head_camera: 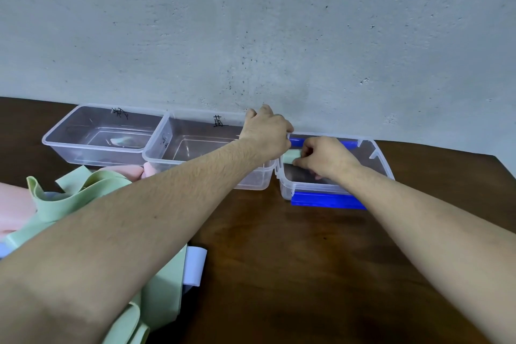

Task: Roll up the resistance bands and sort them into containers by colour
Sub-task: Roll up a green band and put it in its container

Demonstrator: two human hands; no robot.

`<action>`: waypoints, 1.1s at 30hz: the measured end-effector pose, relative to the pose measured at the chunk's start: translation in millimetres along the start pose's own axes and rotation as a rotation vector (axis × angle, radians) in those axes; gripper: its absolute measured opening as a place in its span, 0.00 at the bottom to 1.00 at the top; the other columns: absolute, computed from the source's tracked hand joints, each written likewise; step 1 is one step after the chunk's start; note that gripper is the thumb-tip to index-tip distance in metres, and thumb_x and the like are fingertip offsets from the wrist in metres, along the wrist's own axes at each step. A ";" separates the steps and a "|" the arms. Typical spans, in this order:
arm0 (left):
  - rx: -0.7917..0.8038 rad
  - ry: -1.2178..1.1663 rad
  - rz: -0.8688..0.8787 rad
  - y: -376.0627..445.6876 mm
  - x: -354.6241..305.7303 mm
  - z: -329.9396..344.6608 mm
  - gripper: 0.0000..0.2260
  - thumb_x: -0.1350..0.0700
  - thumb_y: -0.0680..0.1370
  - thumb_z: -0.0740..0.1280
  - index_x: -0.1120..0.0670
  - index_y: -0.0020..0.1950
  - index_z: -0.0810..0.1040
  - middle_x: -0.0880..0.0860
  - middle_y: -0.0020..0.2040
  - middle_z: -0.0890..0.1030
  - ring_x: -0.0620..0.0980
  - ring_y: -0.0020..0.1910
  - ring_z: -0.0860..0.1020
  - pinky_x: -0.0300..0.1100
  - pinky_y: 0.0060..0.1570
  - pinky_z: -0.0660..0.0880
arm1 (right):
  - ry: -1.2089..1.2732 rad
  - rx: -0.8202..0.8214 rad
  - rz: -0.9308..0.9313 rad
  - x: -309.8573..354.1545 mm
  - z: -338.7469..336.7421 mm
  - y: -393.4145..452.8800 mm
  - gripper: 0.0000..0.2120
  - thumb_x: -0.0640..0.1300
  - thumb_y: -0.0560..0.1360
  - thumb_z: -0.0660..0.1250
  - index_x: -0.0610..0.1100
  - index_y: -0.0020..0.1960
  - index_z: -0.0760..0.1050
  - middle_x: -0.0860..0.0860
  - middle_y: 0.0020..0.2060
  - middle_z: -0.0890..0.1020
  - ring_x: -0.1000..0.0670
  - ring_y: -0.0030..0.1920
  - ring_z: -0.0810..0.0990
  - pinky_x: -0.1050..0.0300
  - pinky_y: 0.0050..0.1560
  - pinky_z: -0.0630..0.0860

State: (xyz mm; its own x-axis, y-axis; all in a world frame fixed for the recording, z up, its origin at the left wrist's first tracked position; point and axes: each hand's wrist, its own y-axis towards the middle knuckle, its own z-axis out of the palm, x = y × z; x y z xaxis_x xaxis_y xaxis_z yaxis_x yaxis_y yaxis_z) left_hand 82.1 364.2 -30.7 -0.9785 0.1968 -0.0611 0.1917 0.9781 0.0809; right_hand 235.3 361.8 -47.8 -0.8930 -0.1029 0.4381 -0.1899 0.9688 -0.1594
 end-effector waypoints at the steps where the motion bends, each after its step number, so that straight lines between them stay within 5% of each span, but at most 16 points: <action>1: 0.002 0.003 -0.001 0.0 -0.1 -0.2 0.17 0.50 0.81 0.60 0.44 0.69 0.75 0.48 0.65 0.78 0.53 0.66 0.65 0.55 0.64 0.61 | -0.003 -0.005 -0.008 0.1 0.3 0.8 0.08 0.48 0.76 0.73 0.46 0.44 0.77 0.47 0.35 0.82 0.46 0.34 0.84 0.49 0.42 0.84; 12: -0.001 -0.067 -0.007 -6.8 -0.7 -2.8 0.18 0.49 0.79 0.59 0.47 0.67 0.77 0.47 0.67 0.75 0.53 0.69 0.63 0.54 0.64 0.58 | 0.026 0.050 -0.001 -1.3 -3.8 -3.0 0.08 0.47 0.73 0.76 0.46 0.44 0.78 0.46 0.34 0.83 0.47 0.35 0.84 0.49 0.40 0.85; 19: -0.115 -0.161 -0.003 -21.5 2.8 -13.4 0.18 0.49 0.79 0.60 0.44 0.69 0.74 0.45 0.69 0.74 0.51 0.70 0.63 0.50 0.66 0.58 | -0.024 -0.042 -0.055 1.6 -20.7 -18.0 0.13 0.54 0.72 0.75 0.47 0.40 0.77 0.51 0.34 0.79 0.51 0.35 0.76 0.57 0.34 0.70; 29: -0.337 -0.278 -0.060 -106.1 -0.5 -25.4 0.13 0.52 0.77 0.63 0.45 0.58 0.81 0.43 0.59 0.80 0.50 0.62 0.71 0.47 0.58 0.62 | 0.072 -0.017 -0.317 40.7 -20.4 -85.6 0.09 0.55 0.72 0.73 0.51 0.44 0.77 0.54 0.36 0.80 0.53 0.38 0.77 0.55 0.38 0.72; 33: -0.374 -0.335 -0.092 -163.9 5.0 -24.7 0.19 0.46 0.73 0.57 0.49 0.55 0.82 0.46 0.53 0.81 0.51 0.54 0.75 0.48 0.54 0.70 | 0.087 0.031 -0.473 56.4 -2.3 -116.7 0.07 0.52 0.75 0.70 0.52 0.51 0.79 0.57 0.36 0.77 0.55 0.39 0.77 0.58 0.37 0.72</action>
State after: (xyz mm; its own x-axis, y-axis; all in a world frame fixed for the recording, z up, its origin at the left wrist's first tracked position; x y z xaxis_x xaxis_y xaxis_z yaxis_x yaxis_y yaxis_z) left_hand 44.0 203.1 -19.7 -0.9003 0.1818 -0.3954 0.0057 0.9134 0.4069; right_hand 208.1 243.5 -2.5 -0.6685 -0.5105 0.5407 -0.5804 0.8128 0.0498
